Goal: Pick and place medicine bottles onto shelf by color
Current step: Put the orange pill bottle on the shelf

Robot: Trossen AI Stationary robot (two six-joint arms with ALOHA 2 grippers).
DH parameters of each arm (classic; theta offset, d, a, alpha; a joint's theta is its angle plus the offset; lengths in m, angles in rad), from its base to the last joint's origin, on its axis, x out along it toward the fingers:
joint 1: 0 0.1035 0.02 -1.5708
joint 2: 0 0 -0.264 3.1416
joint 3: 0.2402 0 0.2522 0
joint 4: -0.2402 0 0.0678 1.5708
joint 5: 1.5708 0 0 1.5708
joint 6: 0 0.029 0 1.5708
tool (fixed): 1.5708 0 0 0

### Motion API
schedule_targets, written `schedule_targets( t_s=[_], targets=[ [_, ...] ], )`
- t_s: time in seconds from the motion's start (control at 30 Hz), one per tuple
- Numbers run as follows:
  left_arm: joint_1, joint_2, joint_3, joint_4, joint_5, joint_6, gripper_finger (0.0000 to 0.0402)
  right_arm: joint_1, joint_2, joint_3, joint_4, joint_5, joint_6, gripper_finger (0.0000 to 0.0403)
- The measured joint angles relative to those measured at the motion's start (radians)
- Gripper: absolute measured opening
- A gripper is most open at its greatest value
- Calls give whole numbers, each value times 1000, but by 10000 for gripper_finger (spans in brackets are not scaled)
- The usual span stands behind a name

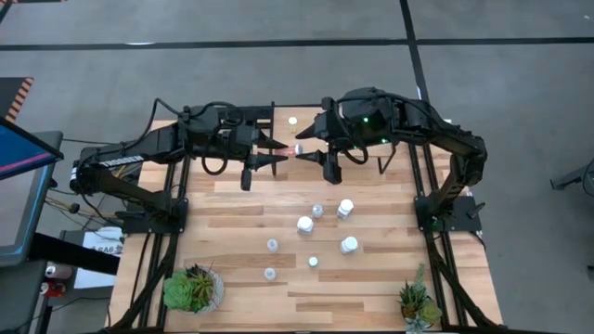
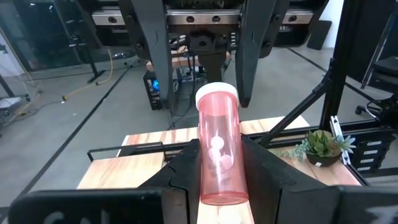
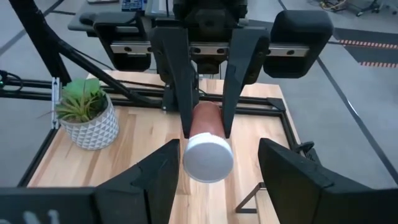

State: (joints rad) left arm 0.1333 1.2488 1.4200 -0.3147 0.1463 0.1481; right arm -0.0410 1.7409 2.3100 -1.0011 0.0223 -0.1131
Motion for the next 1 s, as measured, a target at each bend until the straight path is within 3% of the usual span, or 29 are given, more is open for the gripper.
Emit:
schedule_targets(
  t_s=[0.3, 0.77, 1.0],
  targets=[
    [0, 1, 0, 22, 8, 0, 78, 0, 0, 0, 1, 0, 0, 236],
    [0, 1, 0, 39, 5, -11, 78, 2, 0, 0, -7, -8, 0, 134],
    [-3, 24, 1, 47, 7, -21, 78, 2, -2, 0, -23, -21, 0, 137]
  ],
)
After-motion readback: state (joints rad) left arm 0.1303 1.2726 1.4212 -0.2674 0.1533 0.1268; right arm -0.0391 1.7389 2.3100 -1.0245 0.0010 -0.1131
